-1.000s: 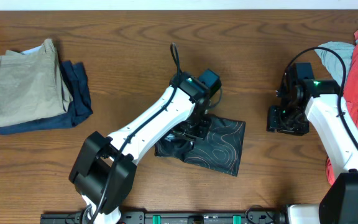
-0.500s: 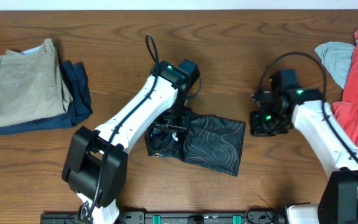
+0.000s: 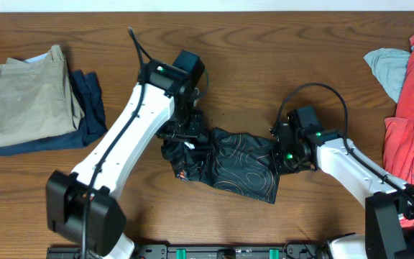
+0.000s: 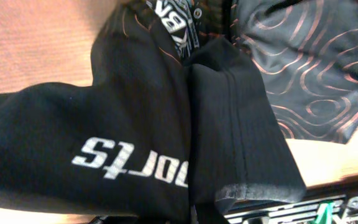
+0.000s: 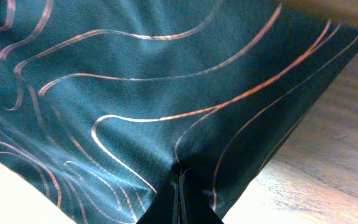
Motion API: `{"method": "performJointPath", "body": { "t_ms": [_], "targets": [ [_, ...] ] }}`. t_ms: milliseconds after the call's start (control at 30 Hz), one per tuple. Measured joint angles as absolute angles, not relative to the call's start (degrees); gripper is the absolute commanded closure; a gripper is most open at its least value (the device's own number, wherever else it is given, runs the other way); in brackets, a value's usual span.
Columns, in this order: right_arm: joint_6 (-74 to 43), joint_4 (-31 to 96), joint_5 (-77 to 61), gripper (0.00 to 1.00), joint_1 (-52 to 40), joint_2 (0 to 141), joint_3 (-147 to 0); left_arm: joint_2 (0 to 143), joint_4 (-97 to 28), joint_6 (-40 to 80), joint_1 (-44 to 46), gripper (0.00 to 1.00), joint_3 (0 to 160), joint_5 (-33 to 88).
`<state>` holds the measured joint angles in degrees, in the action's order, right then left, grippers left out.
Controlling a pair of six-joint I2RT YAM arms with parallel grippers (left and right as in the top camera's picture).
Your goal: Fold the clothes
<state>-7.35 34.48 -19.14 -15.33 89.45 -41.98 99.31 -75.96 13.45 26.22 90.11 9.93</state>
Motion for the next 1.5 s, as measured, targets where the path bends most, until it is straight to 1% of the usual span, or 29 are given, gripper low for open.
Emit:
{"method": "performJointPath", "body": {
  "t_ms": [200,233,433,867,900,967,1133,1300,1500],
  "targets": [
    [-8.64,32.64,-19.75,0.99,-15.35,89.45,-40.64,98.26,-76.12,13.47,28.82,0.94,90.48,10.55],
    [-8.75,32.62,-19.75,0.99,-15.35,89.45,-40.64,98.26,-76.12,13.47,29.56,0.93,90.48,10.59],
    [-8.97,32.58,-19.77,0.99,-15.35,89.45,-40.62,98.26,-75.68,14.68,35.20,0.94,90.48,11.22],
    [-10.13,32.53,-19.77,0.99,-15.35,89.43,-40.53,99.26,-66.54,23.70,46.04,0.94,90.45,11.66],
    [-10.26,32.53,-19.77,0.98,-15.35,89.43,-40.53,99.63,-66.43,24.05,46.57,0.94,90.45,11.66],
    [-10.70,32.53,-19.77,0.91,-15.35,89.41,-40.53,100.77,-66.37,24.45,47.57,0.94,90.45,11.66],
    [-11.62,33.91,-20.03,0.81,-15.88,89.30,-40.97,103.68,-66.37,25.32,48.84,0.94,90.43,11.64],
    [-11.75,41.01,-17.23,0.79,-14.66,89.30,-44.91,106.13,-66.32,25.52,49.47,0.94,90.37,11.66],
    [-11.75,47.09,-13.69,0.80,-9.76,89.30,-54.50,107.00,-64.84,25.52,49.56,0.94,90.35,11.66]
  ]
}}
